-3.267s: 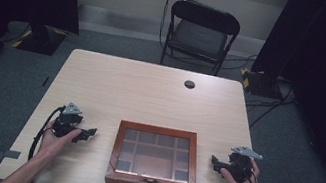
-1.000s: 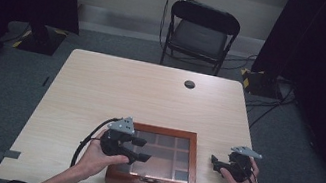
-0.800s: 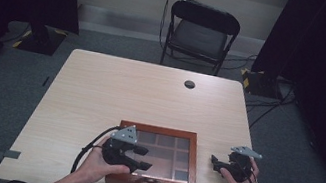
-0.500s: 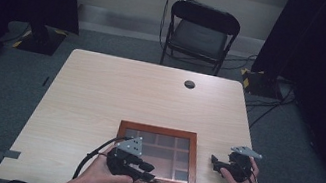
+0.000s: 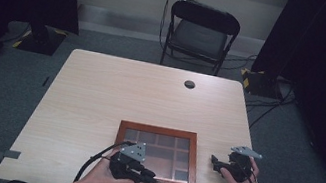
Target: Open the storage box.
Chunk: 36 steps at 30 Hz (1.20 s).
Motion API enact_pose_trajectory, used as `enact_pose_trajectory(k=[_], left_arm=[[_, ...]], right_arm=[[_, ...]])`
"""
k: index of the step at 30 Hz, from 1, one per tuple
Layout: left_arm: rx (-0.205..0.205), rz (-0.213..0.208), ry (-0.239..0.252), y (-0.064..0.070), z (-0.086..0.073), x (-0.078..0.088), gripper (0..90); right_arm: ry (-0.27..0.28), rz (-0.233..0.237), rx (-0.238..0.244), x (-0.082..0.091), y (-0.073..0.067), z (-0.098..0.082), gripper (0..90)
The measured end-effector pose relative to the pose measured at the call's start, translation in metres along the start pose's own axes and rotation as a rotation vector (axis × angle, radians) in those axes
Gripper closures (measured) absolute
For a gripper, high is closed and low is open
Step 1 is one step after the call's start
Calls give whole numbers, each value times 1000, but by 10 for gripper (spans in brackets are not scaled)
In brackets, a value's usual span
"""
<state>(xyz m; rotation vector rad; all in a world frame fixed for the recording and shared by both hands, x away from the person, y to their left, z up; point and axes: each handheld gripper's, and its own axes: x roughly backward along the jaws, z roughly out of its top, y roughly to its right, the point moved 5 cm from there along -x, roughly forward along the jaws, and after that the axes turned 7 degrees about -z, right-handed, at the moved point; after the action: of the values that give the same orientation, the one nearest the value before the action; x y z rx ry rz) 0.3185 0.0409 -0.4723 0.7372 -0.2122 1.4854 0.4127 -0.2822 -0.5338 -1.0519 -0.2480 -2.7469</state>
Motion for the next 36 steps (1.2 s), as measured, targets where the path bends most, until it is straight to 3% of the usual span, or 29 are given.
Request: enact_pose_trajectory(k=[6,16,20,32,36], left_arm=[[-41,10,0,1,1,-2,797],[-112,62,-30,6,2,-4,821],[-118,52,-62,5,4,-4,826],[-69,23,-40,3,9,-4,829],[-73,16,-42,3,11,-3,829]], right_arm=[[0,0,0,0,0,0,125],[1,1,1,0,0,0,125],[0,0,0,0,0,0,125],[0,1,-2,0,0,0,124],[-17,41,7,3,-4,0,135]])
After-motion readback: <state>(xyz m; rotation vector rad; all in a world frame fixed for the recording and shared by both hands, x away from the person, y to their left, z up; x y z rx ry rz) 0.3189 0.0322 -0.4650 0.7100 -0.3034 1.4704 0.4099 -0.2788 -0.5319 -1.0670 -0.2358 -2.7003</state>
